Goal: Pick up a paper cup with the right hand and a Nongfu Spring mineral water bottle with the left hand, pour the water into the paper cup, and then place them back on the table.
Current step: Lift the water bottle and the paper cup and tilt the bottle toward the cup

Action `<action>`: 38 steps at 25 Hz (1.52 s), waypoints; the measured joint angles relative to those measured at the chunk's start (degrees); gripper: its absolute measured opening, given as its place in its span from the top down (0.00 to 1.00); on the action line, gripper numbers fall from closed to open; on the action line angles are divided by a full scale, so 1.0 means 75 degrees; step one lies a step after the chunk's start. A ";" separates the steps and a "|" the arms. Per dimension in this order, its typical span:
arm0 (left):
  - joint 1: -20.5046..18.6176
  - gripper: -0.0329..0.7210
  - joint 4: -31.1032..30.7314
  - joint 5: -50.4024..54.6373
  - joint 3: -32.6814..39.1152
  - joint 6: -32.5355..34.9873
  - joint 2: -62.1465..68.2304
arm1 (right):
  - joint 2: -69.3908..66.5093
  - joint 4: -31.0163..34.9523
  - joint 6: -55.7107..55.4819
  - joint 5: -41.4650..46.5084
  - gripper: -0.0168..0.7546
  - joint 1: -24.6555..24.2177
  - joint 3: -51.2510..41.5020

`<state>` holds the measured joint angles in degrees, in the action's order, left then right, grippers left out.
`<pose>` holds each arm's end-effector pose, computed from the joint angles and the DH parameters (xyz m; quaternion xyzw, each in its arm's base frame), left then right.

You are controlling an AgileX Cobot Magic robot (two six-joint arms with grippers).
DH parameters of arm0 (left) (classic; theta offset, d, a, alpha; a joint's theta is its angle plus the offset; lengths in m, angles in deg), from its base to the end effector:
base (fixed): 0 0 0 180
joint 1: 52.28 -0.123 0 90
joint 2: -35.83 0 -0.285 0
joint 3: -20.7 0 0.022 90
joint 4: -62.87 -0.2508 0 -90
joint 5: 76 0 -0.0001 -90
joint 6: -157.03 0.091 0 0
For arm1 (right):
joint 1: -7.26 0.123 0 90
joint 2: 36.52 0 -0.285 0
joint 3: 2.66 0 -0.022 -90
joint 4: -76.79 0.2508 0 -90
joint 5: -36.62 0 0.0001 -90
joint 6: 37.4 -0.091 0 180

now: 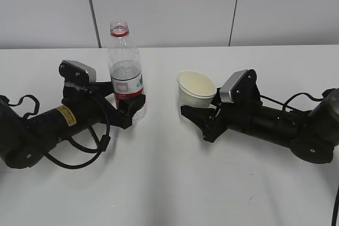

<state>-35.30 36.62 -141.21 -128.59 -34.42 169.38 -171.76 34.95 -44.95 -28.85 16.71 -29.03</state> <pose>0.3406 -0.1422 0.0774 0.2417 0.7300 -0.2473 0.5895 0.3587 0.1157 0.0761 -0.3388 0.6894 0.2333 0.5962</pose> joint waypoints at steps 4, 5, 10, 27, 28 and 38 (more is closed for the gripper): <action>0.0000 0.23 0.0024 -0.0015 0.0000 0.0000 0.0032 | 0.0000 -0.0038 -0.0041 0.0000 0.34 0.0000 0.0000; 0.0000 0.26 0.0024 -0.0015 0.0000 0.0000 0.0032 | 0.0000 -0.0087 -0.0046 0.0000 0.34 0.0000 0.0000; 0.0000 0.41 0.0044 -0.0023 0.0000 -0.0008 0.0032 | 0.0000 -0.0213 -0.0060 0.0000 0.34 0.0000 0.0000; 0.0000 0.49 0.0350 0.0446 -0.0002 0.1591 -0.0582 | 0.0460 -0.1113 -0.0429 0.0031 0.34 0.0000 0.0000; 0.0000 0.49 0.0430 0.0488 -0.0002 0.1749 -0.0758 | 0.0460 -0.1196 -0.0460 0.0031 0.34 0.0000 0.0000; 0.0000 0.49 0.0900 0.1406 0.0004 0.3807 -0.1644 | 0.0476 -0.1378 -0.0706 0.0151 0.34 0.0000 0.0000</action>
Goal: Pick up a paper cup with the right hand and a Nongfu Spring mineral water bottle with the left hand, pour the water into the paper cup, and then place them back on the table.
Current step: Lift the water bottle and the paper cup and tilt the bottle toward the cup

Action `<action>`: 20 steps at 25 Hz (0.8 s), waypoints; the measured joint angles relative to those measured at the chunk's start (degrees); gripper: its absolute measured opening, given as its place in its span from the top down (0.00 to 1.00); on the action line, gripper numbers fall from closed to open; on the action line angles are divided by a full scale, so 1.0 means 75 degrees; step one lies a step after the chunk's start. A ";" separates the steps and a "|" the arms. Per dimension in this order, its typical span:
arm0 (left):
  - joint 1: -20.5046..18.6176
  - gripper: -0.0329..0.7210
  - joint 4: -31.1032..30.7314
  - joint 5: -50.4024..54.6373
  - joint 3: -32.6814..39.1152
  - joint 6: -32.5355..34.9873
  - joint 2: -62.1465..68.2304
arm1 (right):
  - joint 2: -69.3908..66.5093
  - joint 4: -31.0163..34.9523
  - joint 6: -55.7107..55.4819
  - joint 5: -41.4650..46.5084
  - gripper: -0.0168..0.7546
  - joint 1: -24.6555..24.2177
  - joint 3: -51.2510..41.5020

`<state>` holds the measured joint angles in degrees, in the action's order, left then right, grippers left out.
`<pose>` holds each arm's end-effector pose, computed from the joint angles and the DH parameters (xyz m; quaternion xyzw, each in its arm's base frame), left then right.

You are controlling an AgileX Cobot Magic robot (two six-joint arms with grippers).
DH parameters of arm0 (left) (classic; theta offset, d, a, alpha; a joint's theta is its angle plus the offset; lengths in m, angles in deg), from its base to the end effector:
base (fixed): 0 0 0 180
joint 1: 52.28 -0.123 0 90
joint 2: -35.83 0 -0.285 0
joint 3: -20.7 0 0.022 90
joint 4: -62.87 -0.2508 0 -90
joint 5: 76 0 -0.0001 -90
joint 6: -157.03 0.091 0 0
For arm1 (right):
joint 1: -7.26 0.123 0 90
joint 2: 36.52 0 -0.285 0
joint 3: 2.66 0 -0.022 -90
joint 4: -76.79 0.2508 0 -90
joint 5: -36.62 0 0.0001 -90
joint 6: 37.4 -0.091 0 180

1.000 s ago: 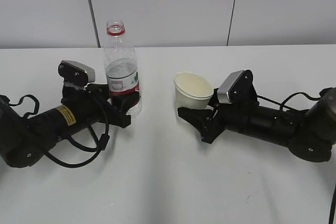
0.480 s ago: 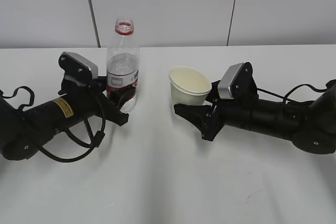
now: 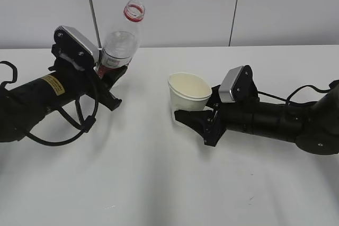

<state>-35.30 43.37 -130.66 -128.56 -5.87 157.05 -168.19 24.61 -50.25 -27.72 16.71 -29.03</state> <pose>0.3481 -0.1322 0.1420 0.3744 0.6591 -0.0383 0.6512 0.3495 0.1238 0.0937 -0.3904 0.6671 0.2747 0.5719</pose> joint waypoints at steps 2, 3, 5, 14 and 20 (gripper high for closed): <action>0.0000 0.49 0.0123 0.0097 0.0017 0.0349 -0.0059 | 0.0013 -0.0010 -0.0057 0.0047 0.34 0.0000 0.0000; 0.0000 0.49 0.0163 0.0105 0.0024 0.0516 -0.0065 | 0.0013 -0.0010 -0.0070 0.0114 0.34 0.0000 0.0000; 0.0000 0.49 0.0220 0.0183 0.0032 0.0863 -0.0065 | 0.0013 -0.0010 -0.0103 0.0296 0.34 0.0000 0.0000; 0.0000 0.49 0.0481 0.0289 0.0054 0.1910 -0.0065 | 0.0013 -0.0405 -0.0512 0.0392 0.34 0.0000 0.0241; 0.0000 0.49 0.0524 0.0289 0.0054 0.2493 -0.0065 | 0.0013 -0.0556 -0.0731 0.0817 0.34 0.0241 0.0440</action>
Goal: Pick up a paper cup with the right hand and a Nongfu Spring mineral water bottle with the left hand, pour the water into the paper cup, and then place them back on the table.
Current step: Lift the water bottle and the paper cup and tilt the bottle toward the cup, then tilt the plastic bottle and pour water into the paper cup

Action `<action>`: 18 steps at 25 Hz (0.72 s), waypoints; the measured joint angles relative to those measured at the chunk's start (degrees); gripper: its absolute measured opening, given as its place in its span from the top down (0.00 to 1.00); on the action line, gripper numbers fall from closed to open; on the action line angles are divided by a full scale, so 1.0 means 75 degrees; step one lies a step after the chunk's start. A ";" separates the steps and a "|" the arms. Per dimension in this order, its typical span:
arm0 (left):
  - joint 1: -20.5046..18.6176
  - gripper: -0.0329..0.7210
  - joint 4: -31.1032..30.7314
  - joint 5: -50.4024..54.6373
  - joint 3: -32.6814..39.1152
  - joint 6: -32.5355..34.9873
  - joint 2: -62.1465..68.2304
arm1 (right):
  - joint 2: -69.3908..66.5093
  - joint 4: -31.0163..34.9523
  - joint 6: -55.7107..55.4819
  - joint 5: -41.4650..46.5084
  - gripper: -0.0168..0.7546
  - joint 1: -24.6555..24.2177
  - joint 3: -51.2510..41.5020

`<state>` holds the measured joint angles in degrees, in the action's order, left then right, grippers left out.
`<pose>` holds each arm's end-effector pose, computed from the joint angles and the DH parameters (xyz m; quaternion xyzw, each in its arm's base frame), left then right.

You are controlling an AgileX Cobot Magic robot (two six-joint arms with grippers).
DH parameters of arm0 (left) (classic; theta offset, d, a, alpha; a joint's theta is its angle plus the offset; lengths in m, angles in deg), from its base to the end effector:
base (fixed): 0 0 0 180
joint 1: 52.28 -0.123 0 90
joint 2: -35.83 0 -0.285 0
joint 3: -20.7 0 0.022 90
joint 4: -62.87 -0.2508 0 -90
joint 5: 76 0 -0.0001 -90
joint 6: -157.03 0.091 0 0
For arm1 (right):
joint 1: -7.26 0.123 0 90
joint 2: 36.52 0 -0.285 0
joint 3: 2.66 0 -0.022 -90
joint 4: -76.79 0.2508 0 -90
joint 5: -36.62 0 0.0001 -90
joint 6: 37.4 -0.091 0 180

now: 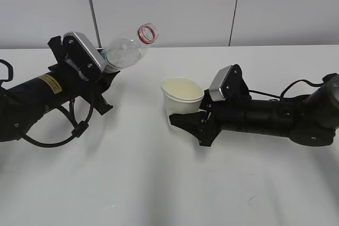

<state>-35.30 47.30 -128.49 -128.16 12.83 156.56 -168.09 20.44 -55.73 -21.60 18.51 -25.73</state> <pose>0.3489 -0.1268 0.1410 0.4544 0.6179 0.0766 0.6370 0.3559 0.1364 0.0940 -0.4114 0.6840 0.2791 0.5339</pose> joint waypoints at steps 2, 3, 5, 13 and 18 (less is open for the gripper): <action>0.0000 0.49 0.0010 0.0002 0.0000 0.0280 0.0000 | 0.0000 -0.0053 -0.0013 0.0152 0.34 0.0109 0.0089; 0.0000 0.49 0.0010 0.0002 0.0000 0.0495 0.0000 | 0.0000 -0.0067 -0.0012 0.0225 0.34 0.0150 0.0104; 0.0000 0.49 0.0010 0.0009 0.0000 0.0870 0.0000 | 0.0000 -0.0036 -0.0012 0.0275 0.34 0.0182 0.0116; 0.0000 0.49 0.0168 0.0017 0.0000 0.1804 0.0000 | 0.0000 0.0019 -0.0078 0.0318 0.34 0.0198 0.0116; 0.0000 0.49 0.0358 0.0043 0.0000 0.2292 0.0000 | 0.0000 0.0003 -0.0132 0.0337 0.34 0.0198 0.0116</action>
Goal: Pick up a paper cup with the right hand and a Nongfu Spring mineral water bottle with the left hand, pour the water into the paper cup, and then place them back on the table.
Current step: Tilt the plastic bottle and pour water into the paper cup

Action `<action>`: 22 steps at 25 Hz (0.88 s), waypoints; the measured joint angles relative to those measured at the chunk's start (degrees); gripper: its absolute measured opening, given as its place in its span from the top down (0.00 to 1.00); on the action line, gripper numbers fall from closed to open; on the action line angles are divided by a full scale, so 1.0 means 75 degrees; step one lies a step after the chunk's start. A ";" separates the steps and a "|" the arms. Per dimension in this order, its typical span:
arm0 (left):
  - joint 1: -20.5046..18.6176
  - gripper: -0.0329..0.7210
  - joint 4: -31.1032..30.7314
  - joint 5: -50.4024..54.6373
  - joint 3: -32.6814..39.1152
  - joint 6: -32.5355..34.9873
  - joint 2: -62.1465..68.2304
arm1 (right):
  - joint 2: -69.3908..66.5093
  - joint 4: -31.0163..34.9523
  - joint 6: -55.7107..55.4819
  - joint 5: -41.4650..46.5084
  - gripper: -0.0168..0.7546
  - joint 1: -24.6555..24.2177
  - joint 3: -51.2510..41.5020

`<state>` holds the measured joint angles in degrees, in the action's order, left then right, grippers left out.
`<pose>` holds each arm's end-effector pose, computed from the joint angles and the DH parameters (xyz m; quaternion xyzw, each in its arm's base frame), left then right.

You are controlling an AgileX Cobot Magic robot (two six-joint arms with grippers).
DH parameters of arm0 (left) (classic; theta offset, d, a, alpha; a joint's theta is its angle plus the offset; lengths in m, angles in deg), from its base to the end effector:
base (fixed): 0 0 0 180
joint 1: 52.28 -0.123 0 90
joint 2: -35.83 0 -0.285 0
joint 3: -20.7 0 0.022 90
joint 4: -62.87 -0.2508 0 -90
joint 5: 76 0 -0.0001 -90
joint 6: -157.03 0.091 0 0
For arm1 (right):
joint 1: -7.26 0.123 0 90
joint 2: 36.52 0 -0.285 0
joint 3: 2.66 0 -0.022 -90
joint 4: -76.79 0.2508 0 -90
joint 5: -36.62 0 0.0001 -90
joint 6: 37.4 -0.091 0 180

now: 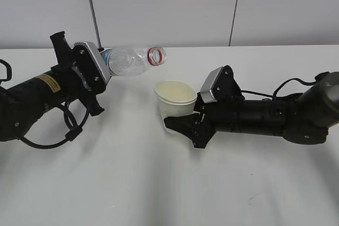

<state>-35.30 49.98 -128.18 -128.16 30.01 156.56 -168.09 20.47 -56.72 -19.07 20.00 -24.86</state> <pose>0.3505 -0.1238 0.1409 0.5254 0.5593 0.1758 0.6166 0.3566 0.1447 0.0933 -0.4175 0.6909 0.2749 0.5223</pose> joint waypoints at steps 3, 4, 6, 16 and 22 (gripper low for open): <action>0.0000 0.49 0.0014 0.0000 0.0000 0.0339 0.0000 | 0.0000 -0.0123 -0.0029 0.0000 0.34 0.0000 0.0000; 0.0000 0.49 0.0014 0.0000 0.0000 0.0420 0.0000 | 0.0000 -0.0159 -0.0047 0.0019 0.34 0.0000 0.0000; 0.0000 0.49 0.0014 0.0000 0.0000 0.0583 0.0000 | 0.0000 -0.0246 -0.0063 0.0045 0.34 0.0000 0.0000; 0.0000 0.49 0.0242 -0.0007 0.0000 0.1654 0.0000 | 0.0000 -0.0346 -0.0093 0.0307 0.34 0.0000 0.0000; 0.0000 0.49 0.0277 -0.0195 0.0000 0.2024 0.0000 | 0.0000 -0.0528 -0.0143 0.0318 0.34 0.0000 0.0017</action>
<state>-35.30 52.06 -129.64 -128.16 45.19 156.56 -168.09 16.50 -57.80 -16.68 20.00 -24.73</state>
